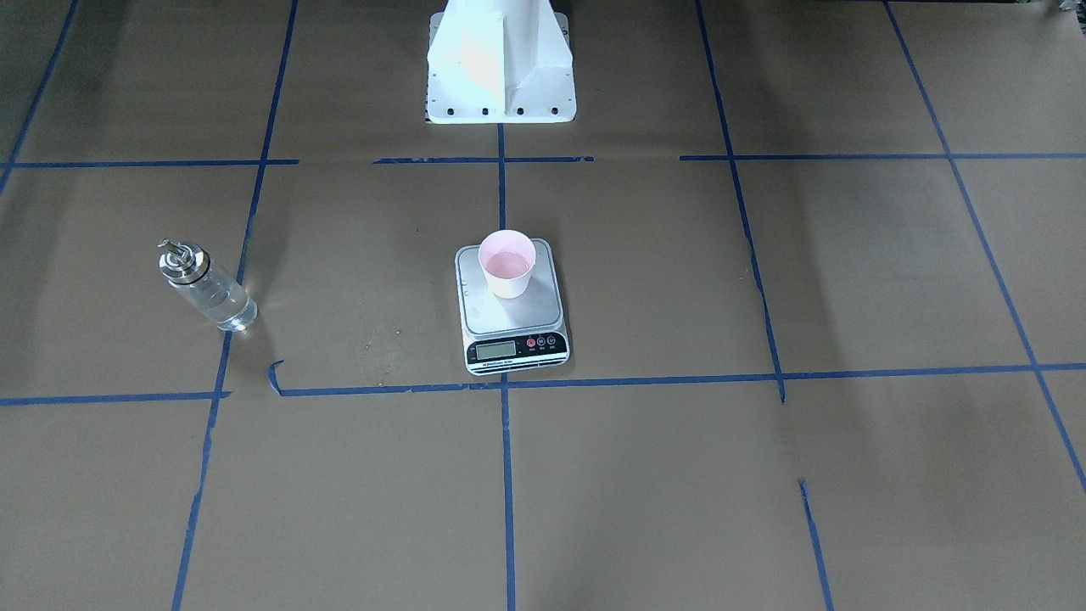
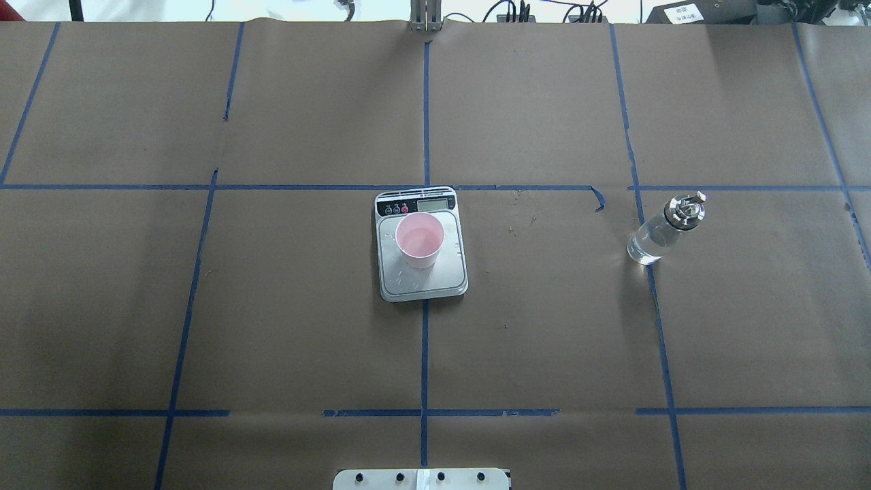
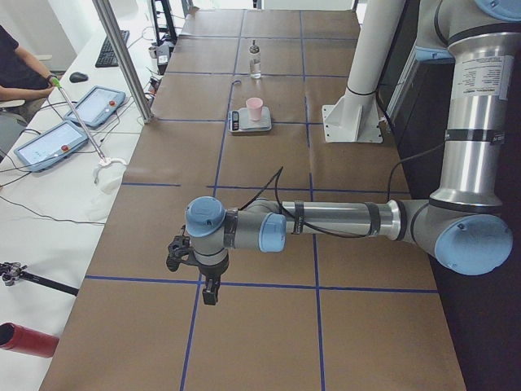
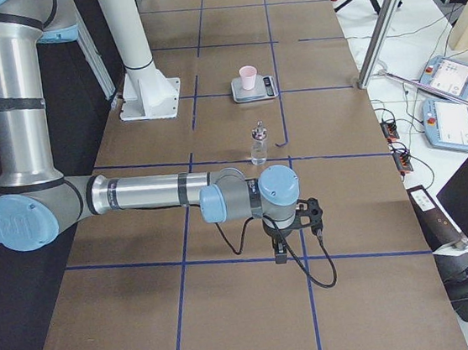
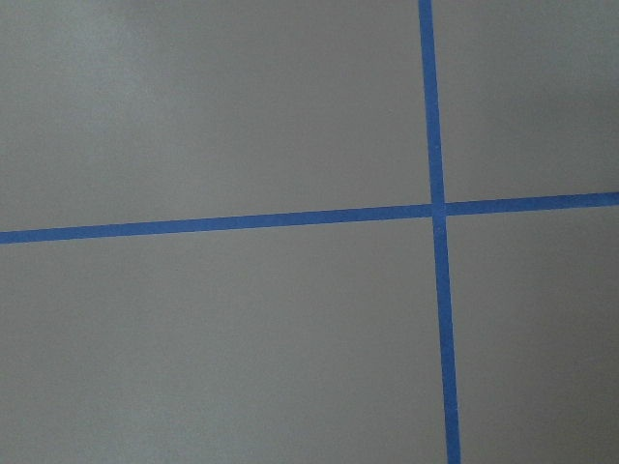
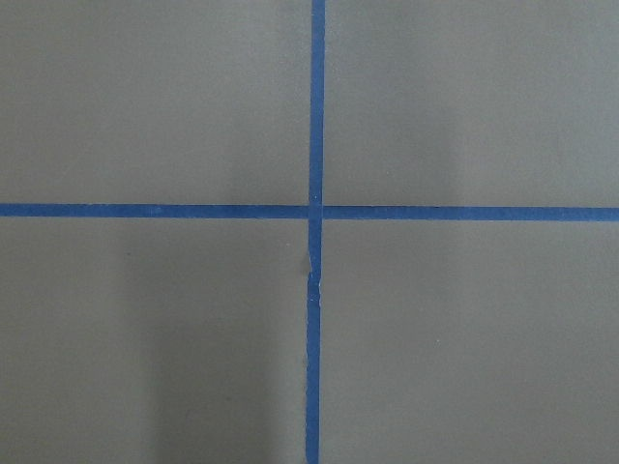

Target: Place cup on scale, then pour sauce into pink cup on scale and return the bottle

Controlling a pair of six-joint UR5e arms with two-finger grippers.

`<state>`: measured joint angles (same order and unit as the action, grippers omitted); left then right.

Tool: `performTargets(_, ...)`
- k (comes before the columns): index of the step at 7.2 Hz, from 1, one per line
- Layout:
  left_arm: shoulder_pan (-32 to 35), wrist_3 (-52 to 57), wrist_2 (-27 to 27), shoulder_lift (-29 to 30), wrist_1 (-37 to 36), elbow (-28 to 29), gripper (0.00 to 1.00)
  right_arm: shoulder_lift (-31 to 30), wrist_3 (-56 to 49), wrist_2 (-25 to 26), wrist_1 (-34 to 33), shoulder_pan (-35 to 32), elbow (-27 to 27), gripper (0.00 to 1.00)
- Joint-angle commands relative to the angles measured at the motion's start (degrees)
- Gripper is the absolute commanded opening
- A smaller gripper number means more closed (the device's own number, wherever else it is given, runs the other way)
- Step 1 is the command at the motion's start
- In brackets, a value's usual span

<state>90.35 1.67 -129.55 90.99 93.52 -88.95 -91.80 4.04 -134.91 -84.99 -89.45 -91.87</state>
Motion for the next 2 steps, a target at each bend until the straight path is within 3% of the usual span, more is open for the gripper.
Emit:
performTargets(1,0.00,0.00,0.00,0.06,0.00,0.00,1.00,-0.05,0.00,0.00,0.00,-0.11,-0.06,1.00)
performTargets(2,0.00,0.00,0.00,0.06,0.00,0.00,1.00,0.04,0.00,0.00,0.00,-0.11,-0.06,1.00)
